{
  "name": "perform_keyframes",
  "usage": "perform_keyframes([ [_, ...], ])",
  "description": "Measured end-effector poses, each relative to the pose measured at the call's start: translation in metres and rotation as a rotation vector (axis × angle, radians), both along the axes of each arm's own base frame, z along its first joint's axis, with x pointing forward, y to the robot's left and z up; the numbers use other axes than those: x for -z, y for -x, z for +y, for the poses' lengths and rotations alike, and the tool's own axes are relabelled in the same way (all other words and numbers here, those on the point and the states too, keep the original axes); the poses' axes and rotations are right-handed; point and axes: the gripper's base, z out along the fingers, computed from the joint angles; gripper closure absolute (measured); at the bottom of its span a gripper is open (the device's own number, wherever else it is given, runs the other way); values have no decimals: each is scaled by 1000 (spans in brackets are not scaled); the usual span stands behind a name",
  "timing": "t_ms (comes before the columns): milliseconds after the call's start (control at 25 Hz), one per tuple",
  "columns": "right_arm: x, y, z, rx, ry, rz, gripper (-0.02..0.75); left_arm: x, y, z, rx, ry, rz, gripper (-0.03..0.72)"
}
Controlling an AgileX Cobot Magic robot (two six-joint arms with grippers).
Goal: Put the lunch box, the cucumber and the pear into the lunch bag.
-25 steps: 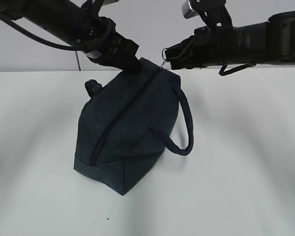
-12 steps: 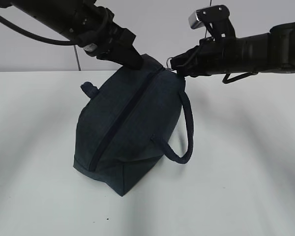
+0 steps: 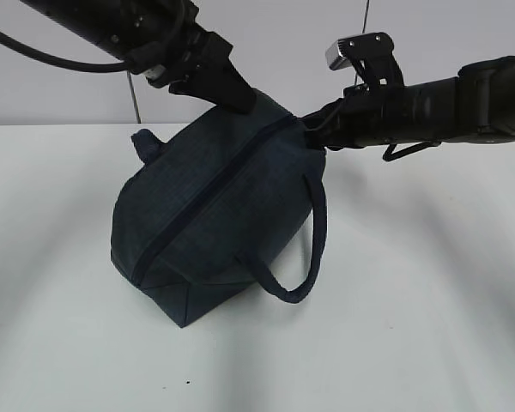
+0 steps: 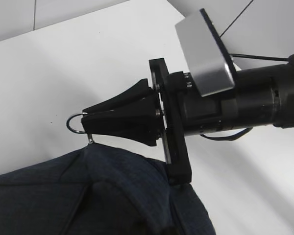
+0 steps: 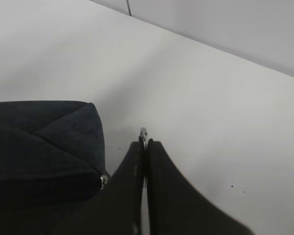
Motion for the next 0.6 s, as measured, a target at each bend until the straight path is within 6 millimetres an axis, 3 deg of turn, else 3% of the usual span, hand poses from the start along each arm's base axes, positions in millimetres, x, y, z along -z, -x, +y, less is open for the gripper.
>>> perform_keyframes([
  [440,1,1,1,-20,-56,24,726,0,0,0,6,-4,2,671],
  [600,4,1,1,-24,-80,42,610,0,1,0,11,-4,5,671],
])
